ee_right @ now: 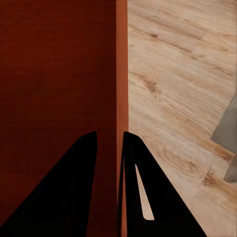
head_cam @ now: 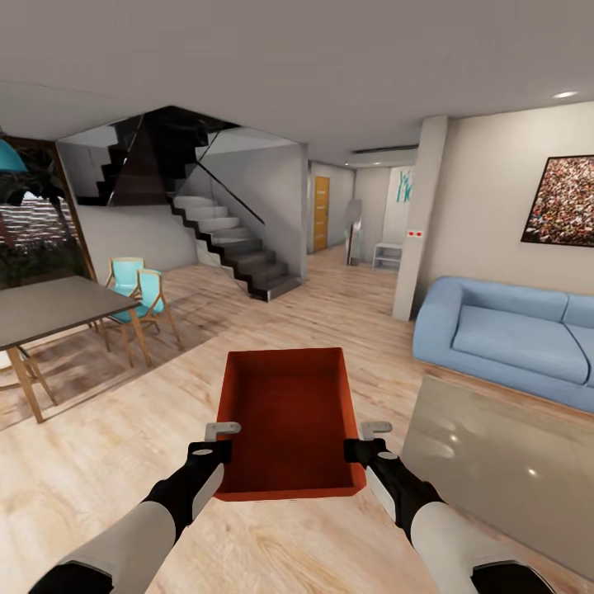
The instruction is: Move the two storage containers from the living room to the garage. In the garage, place one container on the floor and stack the other container on top of it (either order is fine).
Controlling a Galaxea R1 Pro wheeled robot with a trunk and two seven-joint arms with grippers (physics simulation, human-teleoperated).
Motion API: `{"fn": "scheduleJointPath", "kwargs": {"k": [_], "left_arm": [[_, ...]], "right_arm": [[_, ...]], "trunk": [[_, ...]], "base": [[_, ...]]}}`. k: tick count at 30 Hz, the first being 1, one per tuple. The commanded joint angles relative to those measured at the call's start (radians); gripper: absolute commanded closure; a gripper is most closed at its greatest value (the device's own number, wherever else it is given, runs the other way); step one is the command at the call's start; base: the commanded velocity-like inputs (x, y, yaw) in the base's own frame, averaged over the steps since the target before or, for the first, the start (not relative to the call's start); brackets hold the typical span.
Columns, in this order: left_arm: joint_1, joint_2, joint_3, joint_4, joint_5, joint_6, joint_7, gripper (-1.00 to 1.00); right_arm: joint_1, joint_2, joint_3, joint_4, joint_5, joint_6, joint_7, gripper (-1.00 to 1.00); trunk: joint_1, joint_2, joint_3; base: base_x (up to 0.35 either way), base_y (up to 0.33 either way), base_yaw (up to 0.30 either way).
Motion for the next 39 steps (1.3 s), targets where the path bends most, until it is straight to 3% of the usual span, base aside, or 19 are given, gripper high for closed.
{"fn": "scheduleJointPath", "kwargs": {"k": [1, 39], "left_arm": [[0.0, 0.01, 0.031, -0.004, -0.013, 0.008, 0.027, 1.0], [0.0, 0.01, 0.031, -0.004, -0.013, 0.009, 0.027, 1.0]], "right_arm": [[0.0, -0.001, -0.02, -0.003, 0.0, 0.006, -0.006, 1.0], [0.0, -0.001, -0.021, -0.003, 0.0, 0.004, -0.004, 1.0]], "trunk": [[0.001, -0.001, 0.0], [0.001, -0.001, 0.0]], "base": [[0.319, 0.0, 0.0], [0.319, 0.078, 0.0]]}}
